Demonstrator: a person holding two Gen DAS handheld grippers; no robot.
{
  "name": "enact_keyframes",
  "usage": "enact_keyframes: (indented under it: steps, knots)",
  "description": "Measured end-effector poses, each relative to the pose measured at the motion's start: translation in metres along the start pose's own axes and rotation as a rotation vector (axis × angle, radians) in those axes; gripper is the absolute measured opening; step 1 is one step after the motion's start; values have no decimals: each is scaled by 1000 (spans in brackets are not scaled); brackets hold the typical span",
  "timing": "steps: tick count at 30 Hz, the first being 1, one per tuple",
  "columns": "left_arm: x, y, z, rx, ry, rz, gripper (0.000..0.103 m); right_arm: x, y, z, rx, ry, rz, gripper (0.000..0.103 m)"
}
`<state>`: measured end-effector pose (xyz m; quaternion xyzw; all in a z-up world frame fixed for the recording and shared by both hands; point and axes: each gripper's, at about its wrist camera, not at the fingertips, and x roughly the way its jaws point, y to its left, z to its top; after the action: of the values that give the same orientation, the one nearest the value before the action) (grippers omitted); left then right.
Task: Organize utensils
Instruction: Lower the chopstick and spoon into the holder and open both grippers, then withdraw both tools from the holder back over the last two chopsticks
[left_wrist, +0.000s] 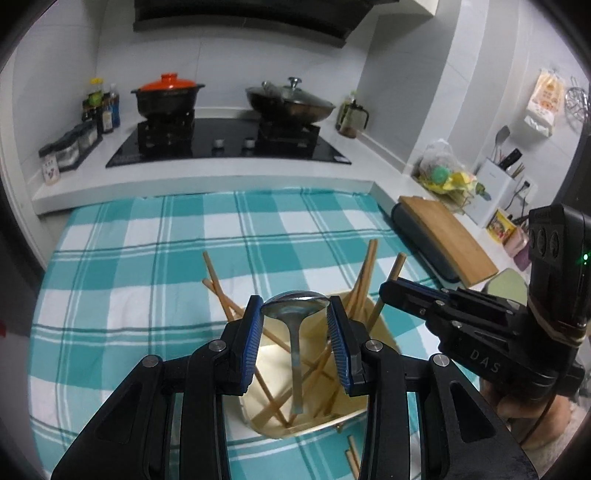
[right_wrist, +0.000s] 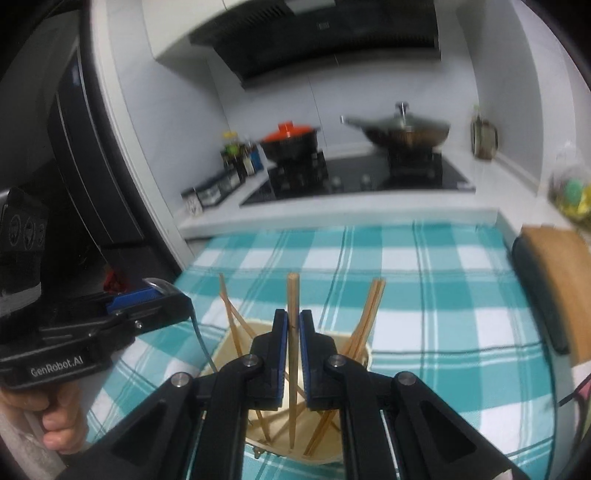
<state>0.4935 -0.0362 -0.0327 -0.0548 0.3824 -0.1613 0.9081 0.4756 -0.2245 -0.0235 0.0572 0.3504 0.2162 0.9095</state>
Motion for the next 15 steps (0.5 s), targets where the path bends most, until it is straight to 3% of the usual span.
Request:
enact_keyframes:
  steps: [7,8,10,15]
  knots:
    - [32,3,-8,24,69,56,39,43,-19,0,75,77,13,10]
    - [28,3,-7,23,64,56,44,46,-19,4,82,82,10,14]
    - [10,5,-6,19,43,46,53,40,-18,8,93,72,11,30]
    - [-70,11,-17,83,-22,77,80,-19,-3,18,46,-4,-10,31]
